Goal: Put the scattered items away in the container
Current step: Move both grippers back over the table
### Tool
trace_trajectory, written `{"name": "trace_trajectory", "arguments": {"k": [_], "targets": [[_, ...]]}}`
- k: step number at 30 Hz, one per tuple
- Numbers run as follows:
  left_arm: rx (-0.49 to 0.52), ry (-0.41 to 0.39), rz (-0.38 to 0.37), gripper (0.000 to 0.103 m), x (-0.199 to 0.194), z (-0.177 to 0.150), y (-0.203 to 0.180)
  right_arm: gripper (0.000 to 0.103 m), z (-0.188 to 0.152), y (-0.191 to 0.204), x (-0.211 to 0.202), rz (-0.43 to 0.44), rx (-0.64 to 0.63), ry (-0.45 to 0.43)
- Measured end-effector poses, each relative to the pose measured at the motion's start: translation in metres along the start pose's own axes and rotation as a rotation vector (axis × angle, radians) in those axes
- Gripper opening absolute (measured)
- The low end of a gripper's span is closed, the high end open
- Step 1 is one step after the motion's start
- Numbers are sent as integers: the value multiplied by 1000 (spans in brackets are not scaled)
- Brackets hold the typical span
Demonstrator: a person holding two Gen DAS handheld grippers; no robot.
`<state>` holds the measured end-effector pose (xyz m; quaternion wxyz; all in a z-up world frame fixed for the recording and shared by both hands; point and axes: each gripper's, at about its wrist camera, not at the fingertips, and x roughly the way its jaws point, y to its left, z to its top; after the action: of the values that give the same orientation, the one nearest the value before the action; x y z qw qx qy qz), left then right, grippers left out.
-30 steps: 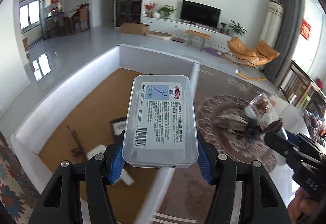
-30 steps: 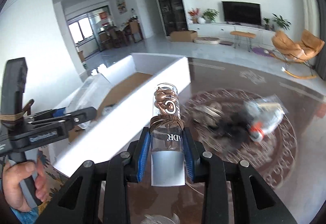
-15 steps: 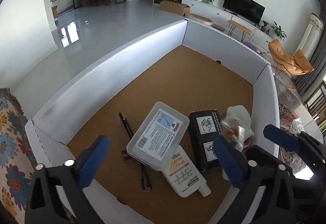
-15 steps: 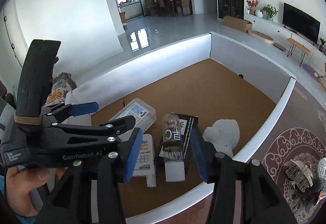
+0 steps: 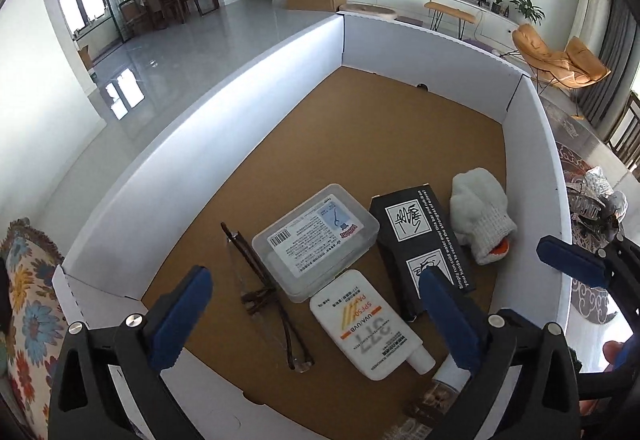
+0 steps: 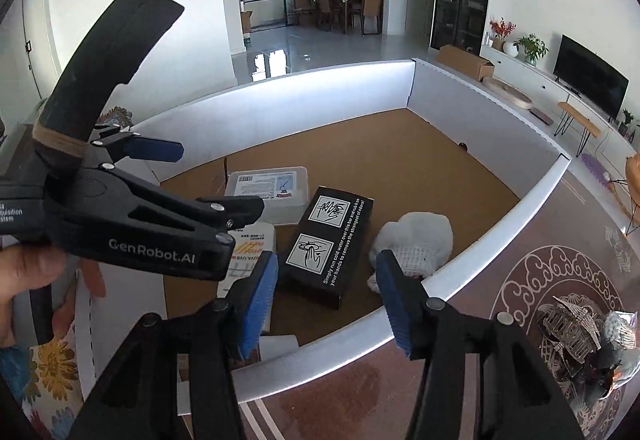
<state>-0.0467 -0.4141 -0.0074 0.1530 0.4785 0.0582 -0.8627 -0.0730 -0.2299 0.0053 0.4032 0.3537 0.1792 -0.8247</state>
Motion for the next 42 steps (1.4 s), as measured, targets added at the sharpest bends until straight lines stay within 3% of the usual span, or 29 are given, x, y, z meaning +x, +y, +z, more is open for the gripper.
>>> {"name": "trace_trajectory", "arguments": {"k": [4, 8, 11, 17, 22, 25, 28, 33, 42], "targets": [[-8, -40, -8, 103, -10, -2, 2, 52, -7, 2, -7, -33, 17, -55], [-37, -132, -8, 103, -38, -9, -2, 52, -22, -17, -54, -67, 121, -218], [-20, -203, -24, 103, -68, -11, -25, 52, -49, -41, -91, -130, 184, -292], [82, -267, -168, 103, -113, -26, -108, 52, -134, -122, -134, -332, 343, -240], [193, -179, -296, 103, -94, -55, -198, 52, -218, -199, -158, -491, 547, -117], [244, -108, -330, 103, -63, -77, -248, 52, -255, -231, -176, -552, 630, -77], [297, -53, -330, 103, -33, -95, -294, 52, -280, -239, -190, -581, 661, -64], [323, -10, -319, 103, -7, -113, -331, 52, -291, -240, -194, -596, 666, -52], [323, -7, -308, 103, 2, -123, -340, 52, -291, -240, -193, -610, 673, -34]]}}
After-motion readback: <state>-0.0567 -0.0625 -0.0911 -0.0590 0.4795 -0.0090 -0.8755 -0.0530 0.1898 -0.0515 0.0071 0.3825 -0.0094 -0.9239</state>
